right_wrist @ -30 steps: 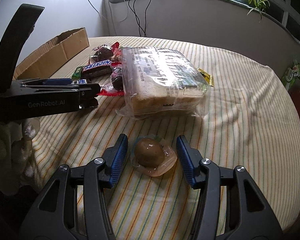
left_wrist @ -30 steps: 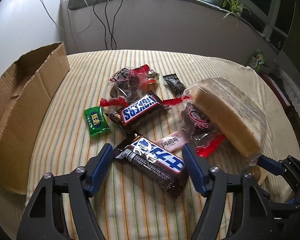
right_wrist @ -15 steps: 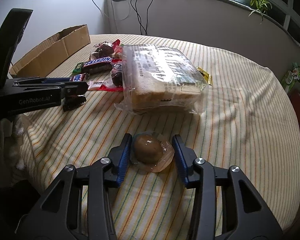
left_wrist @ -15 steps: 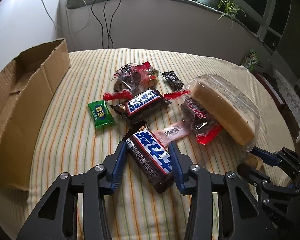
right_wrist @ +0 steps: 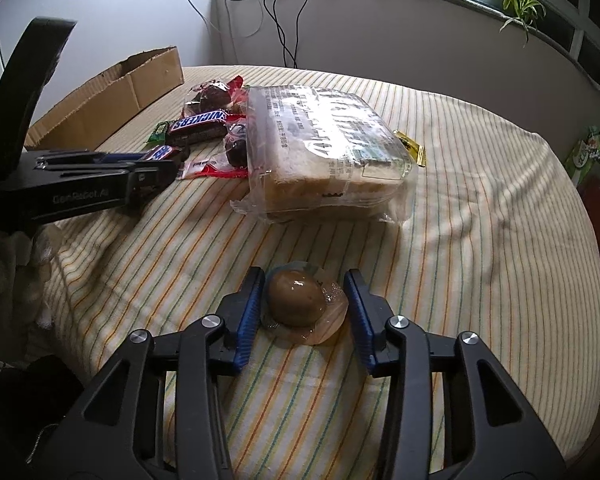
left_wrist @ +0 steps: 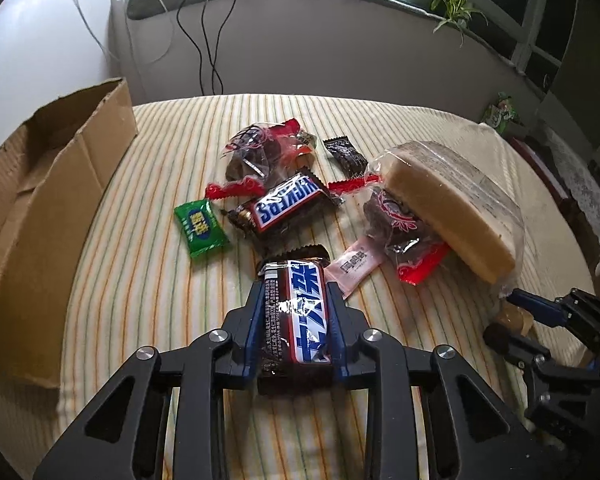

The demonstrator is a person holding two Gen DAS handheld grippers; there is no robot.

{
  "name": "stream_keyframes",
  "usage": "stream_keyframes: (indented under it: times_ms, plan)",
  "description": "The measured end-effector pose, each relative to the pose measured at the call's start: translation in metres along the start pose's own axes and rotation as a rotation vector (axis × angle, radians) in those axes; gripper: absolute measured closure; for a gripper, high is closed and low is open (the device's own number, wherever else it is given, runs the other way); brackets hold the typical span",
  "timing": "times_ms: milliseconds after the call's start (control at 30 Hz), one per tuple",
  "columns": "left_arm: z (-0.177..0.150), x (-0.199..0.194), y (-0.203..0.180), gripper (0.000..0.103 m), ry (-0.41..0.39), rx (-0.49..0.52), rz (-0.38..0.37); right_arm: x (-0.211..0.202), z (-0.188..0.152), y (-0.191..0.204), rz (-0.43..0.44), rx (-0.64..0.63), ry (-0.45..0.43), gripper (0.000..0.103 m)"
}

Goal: Organize snacks
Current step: 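Carry the bar and egg into the cardboard box and open both tools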

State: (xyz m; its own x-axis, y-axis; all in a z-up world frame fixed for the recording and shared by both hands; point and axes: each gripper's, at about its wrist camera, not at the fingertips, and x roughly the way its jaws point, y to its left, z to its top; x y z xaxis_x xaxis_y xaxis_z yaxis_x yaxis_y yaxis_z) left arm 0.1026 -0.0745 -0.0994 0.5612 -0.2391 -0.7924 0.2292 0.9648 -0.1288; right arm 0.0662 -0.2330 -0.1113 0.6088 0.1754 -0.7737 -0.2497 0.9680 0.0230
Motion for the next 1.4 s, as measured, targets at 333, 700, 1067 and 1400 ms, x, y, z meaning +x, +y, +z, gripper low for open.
stream_keyframes:
  times_ms: [333, 700, 1067, 1400]
  plan:
    - [-0.010, -0.016, 0.003, 0.076, -0.023, -0.012, -0.026, -0.006, -0.001, 0.000, 0.014, 0.018, -0.010, 0.071]
    - [-0.009, -0.051, 0.014, 0.076, -0.093, -0.025, -0.040, -0.027, 0.013, 0.013, 0.029, 0.012, -0.053, 0.073]
    - [0.008, -0.086, 0.060, 0.076, -0.186, -0.080, 0.010, -0.035, 0.075, 0.069, 0.107, -0.101, -0.148, 0.073]
    - [0.014, -0.101, 0.126, 0.076, -0.228, -0.158, 0.104, -0.011, 0.137, 0.131, 0.196, -0.199, -0.176, 0.073]
